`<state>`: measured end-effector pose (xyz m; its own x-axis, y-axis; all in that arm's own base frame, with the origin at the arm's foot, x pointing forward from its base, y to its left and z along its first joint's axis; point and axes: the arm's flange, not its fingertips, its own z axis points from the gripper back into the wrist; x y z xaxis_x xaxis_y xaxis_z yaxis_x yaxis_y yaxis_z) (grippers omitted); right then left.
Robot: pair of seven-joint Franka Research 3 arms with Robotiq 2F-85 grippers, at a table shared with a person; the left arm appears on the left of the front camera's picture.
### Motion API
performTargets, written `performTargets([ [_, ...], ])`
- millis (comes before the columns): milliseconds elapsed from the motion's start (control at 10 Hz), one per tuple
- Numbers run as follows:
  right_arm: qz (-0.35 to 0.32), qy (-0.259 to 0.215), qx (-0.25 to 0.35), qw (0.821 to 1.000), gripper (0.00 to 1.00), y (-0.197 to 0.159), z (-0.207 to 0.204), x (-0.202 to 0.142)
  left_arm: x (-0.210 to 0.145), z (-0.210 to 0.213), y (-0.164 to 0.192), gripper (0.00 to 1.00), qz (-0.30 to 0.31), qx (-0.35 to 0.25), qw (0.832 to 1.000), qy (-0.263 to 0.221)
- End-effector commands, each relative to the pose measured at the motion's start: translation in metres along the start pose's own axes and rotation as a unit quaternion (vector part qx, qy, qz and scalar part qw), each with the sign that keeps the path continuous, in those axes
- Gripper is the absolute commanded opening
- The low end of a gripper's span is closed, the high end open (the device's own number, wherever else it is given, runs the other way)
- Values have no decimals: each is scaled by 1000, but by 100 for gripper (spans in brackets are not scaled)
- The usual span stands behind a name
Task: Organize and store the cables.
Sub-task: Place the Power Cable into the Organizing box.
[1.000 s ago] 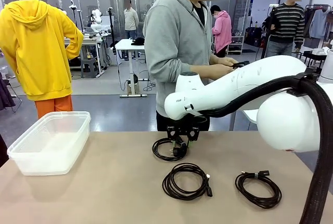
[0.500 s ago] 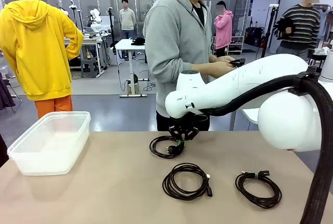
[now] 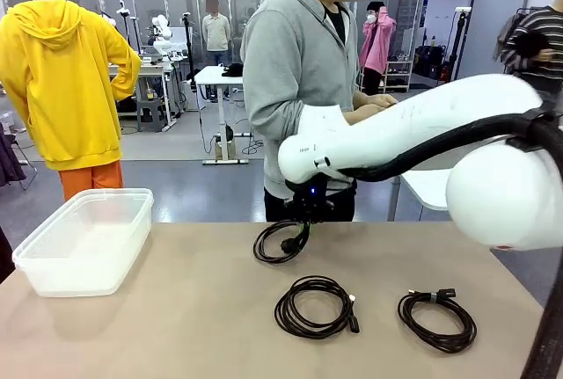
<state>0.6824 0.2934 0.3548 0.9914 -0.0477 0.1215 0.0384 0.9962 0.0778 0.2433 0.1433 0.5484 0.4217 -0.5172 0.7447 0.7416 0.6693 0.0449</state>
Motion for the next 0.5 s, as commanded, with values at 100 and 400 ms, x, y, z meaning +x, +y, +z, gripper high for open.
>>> performTargets([
  [100,9,-7,20,1000,13,1,54,-21,1,0,0,100,-5,-3,1000,-4],
  [400,6,-14,15,1000,13,10,65,-11,1,0,0,100,-5,-3,1000,-4],
])
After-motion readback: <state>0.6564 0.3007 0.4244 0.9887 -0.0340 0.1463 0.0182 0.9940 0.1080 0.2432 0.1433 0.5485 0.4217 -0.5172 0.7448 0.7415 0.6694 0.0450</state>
